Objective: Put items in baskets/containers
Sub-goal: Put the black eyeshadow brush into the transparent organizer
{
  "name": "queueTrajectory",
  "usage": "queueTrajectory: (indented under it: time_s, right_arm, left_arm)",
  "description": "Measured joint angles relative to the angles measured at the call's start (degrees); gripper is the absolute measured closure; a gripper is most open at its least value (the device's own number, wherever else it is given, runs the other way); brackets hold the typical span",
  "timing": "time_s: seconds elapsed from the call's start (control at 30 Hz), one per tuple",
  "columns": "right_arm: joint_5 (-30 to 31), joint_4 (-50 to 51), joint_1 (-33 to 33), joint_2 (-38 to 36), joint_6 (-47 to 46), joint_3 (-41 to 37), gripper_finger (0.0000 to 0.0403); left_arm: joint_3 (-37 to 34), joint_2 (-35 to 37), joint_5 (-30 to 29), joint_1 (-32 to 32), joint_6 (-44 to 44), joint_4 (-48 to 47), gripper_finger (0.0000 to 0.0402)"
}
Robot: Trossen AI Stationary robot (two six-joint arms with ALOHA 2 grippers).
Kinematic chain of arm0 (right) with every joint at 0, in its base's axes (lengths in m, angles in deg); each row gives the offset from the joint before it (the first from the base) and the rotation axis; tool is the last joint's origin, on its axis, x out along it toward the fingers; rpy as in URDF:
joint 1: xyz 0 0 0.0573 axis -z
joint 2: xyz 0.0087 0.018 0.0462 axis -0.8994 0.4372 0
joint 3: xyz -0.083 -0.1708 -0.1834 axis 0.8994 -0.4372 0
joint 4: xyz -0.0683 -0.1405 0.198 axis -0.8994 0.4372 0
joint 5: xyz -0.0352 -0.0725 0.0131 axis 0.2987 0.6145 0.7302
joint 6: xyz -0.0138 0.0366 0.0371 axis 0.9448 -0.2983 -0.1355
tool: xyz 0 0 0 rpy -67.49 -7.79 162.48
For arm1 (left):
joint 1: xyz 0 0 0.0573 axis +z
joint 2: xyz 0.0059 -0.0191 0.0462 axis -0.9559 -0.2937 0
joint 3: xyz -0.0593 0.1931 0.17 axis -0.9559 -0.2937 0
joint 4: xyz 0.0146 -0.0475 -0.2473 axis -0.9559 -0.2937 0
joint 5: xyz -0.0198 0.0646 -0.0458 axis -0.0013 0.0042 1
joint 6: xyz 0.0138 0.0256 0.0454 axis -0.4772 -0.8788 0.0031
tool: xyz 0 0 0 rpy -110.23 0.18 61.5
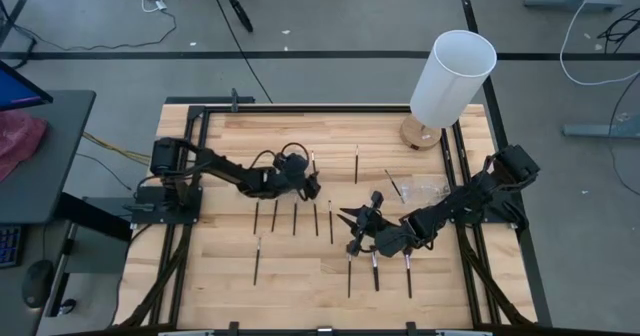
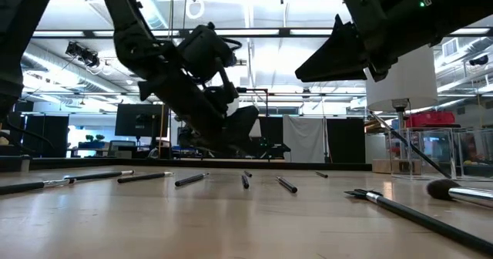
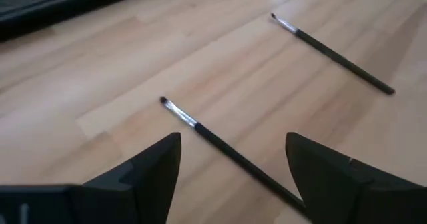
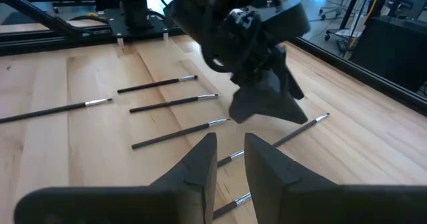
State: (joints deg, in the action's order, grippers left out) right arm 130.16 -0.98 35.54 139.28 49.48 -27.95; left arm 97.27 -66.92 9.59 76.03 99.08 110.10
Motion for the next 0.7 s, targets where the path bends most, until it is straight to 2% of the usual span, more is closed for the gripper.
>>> queueTrajectory:
  time_s: [0.2, 0.47, 0.57, 0.7]
  right_arm:
    - [0.0, 0.2, -0.1, 0.0, 0.0, 0.0, 0.0325]
    - [-0.1, 0.4, -0.1, 0.0, 0.0, -0.1, 0.0325]
    - [-0.1, 0.4, -0.1, 0.0, -0.1, -0.1, 0.0325]
    - [-0.1, 0.4, -0.2, 0.0, -0.3, -0.1, 0.0325]
  left_arm:
    - [0.8, 0.0, 5.5, 3.0, 0.9, -1.3, 0.0145]
    - [2.0, -5.4, 5.7, 4.6, 1.8, 0.9, 0.0150]
    - [3.3, -7.6, 4.1, 4.2, 1.7, 1.3, 0.0150]
    - [4.1, -8.5, 4.1, 3.9, 0.5, -1.2, 0.0157]
